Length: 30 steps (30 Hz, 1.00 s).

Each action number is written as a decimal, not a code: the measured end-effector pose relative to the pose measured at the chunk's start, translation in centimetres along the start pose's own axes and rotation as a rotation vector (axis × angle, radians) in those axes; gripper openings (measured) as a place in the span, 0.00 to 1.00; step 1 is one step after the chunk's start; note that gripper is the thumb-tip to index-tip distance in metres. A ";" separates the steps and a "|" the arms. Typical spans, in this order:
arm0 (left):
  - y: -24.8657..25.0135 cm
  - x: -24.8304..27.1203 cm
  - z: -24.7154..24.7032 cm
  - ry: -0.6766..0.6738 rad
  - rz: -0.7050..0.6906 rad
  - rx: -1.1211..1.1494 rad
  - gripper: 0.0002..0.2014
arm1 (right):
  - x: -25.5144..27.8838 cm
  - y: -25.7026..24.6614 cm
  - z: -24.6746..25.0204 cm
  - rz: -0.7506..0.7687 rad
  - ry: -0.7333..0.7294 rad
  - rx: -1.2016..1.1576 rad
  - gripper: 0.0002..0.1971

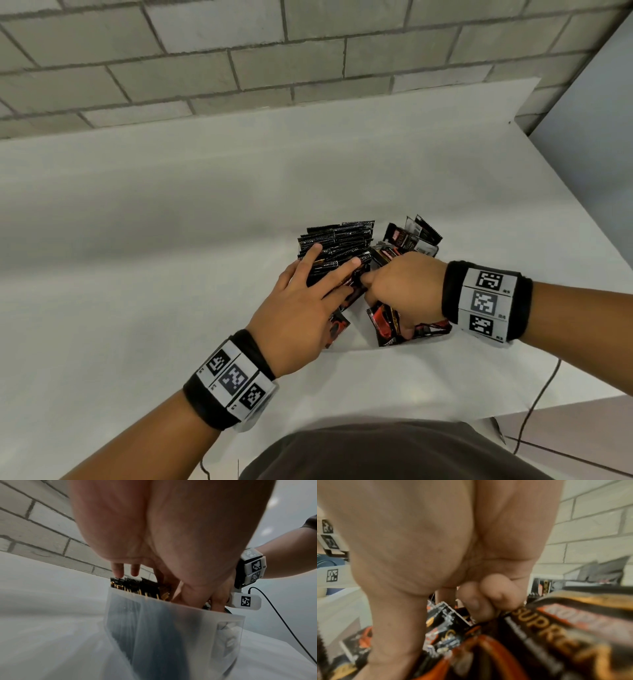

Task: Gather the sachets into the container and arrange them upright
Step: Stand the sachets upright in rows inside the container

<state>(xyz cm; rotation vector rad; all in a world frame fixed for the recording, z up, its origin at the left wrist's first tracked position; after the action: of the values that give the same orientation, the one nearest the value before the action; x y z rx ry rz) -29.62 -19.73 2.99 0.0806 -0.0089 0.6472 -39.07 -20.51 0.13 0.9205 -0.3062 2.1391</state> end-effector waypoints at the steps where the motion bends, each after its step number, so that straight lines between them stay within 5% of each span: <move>1: 0.0 0.0 0.0 0.000 0.003 0.001 0.31 | 0.2 0.0 0.3 0.022 0.023 -0.023 0.30; 14: -0.1 0.1 -0.7 -0.082 0.037 0.003 0.32 | 3.0 0.4 4.9 0.137 0.304 -0.341 0.15; 24: 0.0 0.2 -0.5 -0.104 0.050 0.031 0.33 | 1.6 -1.6 2.1 0.152 0.241 -0.065 0.24; 30: -0.1 0.3 -0.5 -0.107 0.055 0.038 0.34 | 1.7 -2.0 2.4 0.172 0.309 -0.091 0.19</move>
<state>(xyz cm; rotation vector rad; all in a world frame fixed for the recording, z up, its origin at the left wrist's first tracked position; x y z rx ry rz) -29.36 -19.61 2.48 0.1521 -0.1019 0.6978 -37.10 -19.43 2.88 0.5164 -0.3326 2.3633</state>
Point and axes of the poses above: each hand's wrist, its own x-axis away from the middle knuckle, its own z-axis out of the back of the hand, y = z × x, the point moved 10 cm from there along -x, towards the middle knuckle, and after that the axes turned 1 degree about -z, right-handed, at the moved point
